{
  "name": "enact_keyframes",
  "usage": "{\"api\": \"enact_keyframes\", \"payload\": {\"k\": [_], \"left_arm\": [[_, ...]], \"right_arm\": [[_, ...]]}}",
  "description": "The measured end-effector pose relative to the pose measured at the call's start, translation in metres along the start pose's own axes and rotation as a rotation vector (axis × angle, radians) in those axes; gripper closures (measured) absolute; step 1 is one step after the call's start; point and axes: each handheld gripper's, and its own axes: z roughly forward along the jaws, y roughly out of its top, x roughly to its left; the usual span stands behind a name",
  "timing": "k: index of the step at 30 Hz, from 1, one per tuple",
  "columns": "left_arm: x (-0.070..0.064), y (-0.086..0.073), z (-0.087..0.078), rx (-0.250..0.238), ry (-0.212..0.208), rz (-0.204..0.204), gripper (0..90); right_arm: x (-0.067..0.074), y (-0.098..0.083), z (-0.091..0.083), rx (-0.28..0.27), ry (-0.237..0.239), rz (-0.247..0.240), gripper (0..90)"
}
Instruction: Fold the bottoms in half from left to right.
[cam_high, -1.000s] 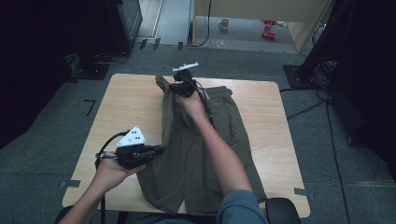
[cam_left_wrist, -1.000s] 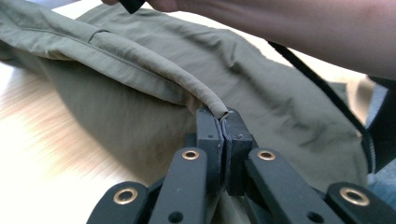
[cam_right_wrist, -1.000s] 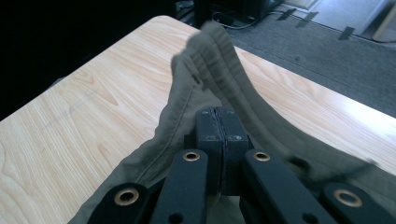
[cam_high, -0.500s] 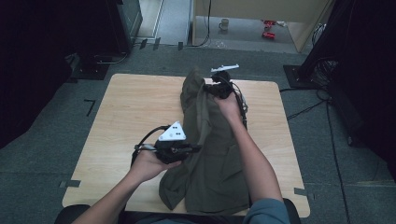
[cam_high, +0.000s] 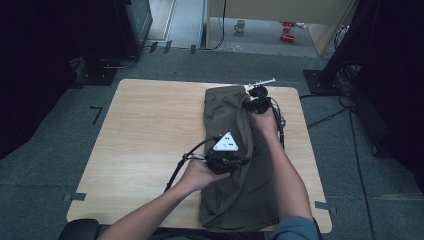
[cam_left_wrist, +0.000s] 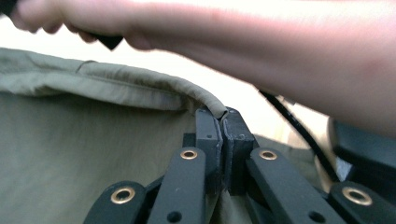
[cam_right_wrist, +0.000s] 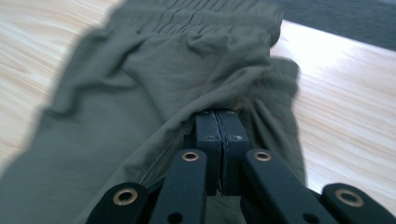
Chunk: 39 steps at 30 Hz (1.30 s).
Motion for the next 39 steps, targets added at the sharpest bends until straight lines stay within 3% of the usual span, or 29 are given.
{"api": "enact_keyframes", "payload": {"k": [2, 3, 6, 9, 11, 12, 13, 15, 20, 23, 24, 26, 27, 28, 29, 31, 38, 39], "left_arm": [[0.001, -0.009, 0.014, 0.029, -0.016, -0.030, 87.3], [0.000, -0.017, 0.028, 0.052, -0.016, -0.024, 87.0], [0.002, -0.025, 0.039, 0.093, -0.018, -0.033, 86.9], [0.004, -0.037, 0.051, 0.137, -0.006, -0.026, 86.8], [0.009, -0.046, 0.059, 0.202, 0.032, 0.004, 86.9], [0.009, -0.046, 0.059, 0.202, 0.032, 0.004, 87.0], [0.013, -0.052, 0.063, 0.235, 0.039, -0.001, 87.0], [0.016, -0.055, 0.063, 0.230, 0.033, -0.009, 87.0], [0.029, -0.060, 0.053, 0.218, 0.015, -0.006, 86.8], [0.048, -0.065, 0.035, 0.227, 0.046, 0.009, 86.6], [0.048, -0.065, 0.035, 0.227, 0.046, 0.009, 86.7], [0.062, -0.068, 0.022, 0.232, 0.064, -0.005, 86.8], [0.076, -0.070, 0.011, 0.240, 0.074, -0.025, 86.8], [0.076, -0.070, 0.011, 0.240, 0.074, -0.025, 86.8], [0.088, -0.074, 0.000, 0.241, 0.089, -0.026, 86.9], [0.092, -0.075, -0.005, 0.240, 0.094, -0.023, 86.8], [0.127, -0.088, -0.042, 0.236, 0.196, -0.023, 86.0], [0.141, -0.090, -0.053, 0.245, 0.235, -0.037, 85.8]], "right_arm": [[-0.005, -0.009, 0.006, 0.007, -0.023, -0.010, 89.1], [-0.010, -0.016, 0.015, 0.057, -0.046, -0.026, 88.9], [-0.013, -0.022, 0.021, 0.086, -0.055, -0.027, 88.8], [-0.015, -0.030, 0.027, 0.062, -0.063, -0.036, 88.8], [-0.015, -0.035, 0.032, 0.064, -0.064, -0.033, 88.6], [-0.015, -0.035, 0.032, 0.064, -0.064, -0.033, 88.6], [-0.015, -0.037, 0.035, 0.067, -0.059, -0.023, 88.5], [-0.014, -0.038, 0.036, 0.067, -0.057, -0.016, 88.6], [-0.013, -0.039, 0.039, 0.062, -0.052, 0.000, 88.6], [-0.008, -0.038, 0.043, 0.052, -0.060, 0.004, 88.6], [-0.008, -0.038, 0.043, 0.052, -0.060, 0.004, 88.6], [-0.003, -0.037, 0.046, 0.038, -0.065, 0.008, 88.7], [0.001, -0.035, 0.049, 0.027, -0.063, 0.011, 88.7], [0.001, -0.035, 0.049, 0.027, -0.063, 0.011, 88.7], [0.004, -0.034, 0.051, 0.016, -0.063, 0.013, 88.7], [0.007, -0.034, 0.053, 0.009, -0.064, 0.012, 88.7], [0.019, -0.031, 0.063, -0.042, -0.062, 0.030, 88.6], [0.025, -0.030, 0.066, -0.050, -0.063, 0.033, 88.6]]}}
